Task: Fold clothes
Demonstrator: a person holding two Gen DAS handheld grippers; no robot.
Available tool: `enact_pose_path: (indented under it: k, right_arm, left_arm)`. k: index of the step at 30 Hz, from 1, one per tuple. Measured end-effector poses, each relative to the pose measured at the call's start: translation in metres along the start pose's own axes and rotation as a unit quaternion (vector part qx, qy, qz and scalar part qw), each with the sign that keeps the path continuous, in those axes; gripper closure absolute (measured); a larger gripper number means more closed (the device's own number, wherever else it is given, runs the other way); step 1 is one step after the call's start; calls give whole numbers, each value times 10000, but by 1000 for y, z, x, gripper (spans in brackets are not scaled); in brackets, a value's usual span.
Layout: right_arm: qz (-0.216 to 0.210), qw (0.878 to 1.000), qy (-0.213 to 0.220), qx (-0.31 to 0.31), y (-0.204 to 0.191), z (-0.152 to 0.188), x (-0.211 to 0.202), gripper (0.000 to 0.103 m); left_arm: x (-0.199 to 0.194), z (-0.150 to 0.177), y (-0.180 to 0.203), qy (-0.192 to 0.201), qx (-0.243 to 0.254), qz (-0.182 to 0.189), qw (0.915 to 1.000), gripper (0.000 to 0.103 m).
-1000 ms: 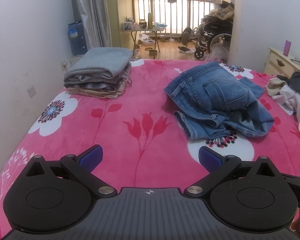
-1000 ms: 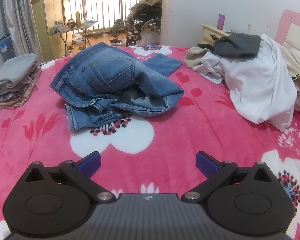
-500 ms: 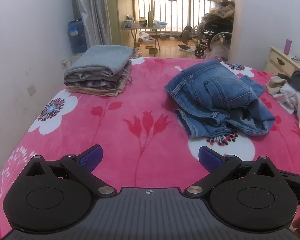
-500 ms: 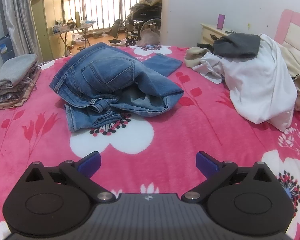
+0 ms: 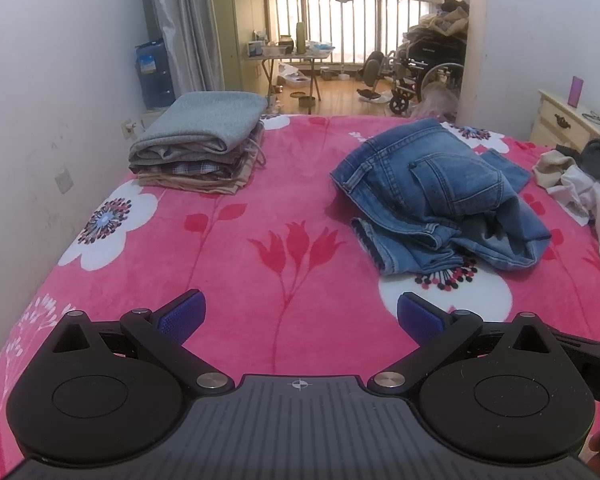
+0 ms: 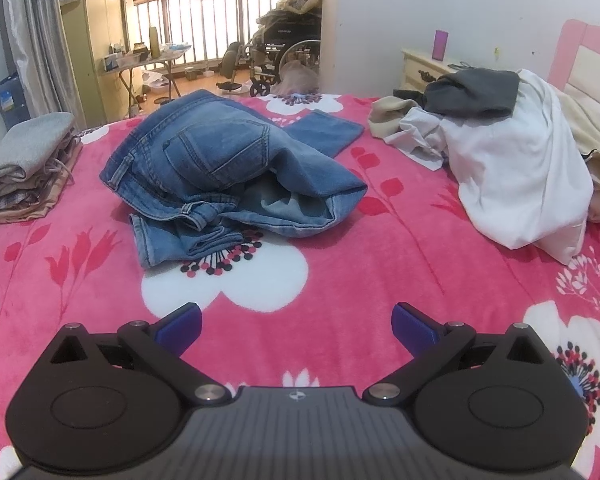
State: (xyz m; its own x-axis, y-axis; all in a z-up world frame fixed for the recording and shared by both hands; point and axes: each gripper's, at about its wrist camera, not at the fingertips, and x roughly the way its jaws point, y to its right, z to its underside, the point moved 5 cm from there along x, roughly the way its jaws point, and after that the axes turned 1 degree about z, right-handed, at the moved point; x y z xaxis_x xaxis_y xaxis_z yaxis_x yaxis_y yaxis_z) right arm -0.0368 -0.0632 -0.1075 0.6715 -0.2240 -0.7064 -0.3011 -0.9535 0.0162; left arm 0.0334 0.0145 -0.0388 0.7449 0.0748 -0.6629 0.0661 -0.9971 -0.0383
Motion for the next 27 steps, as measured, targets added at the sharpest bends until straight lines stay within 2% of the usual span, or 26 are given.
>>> enact_pose_path:
  k: [27]
  right_arm:
    - [27, 10000, 50, -16, 0, 0, 1, 0]
  left_arm:
    - [0, 2, 1, -31, 41, -8, 10000, 0]
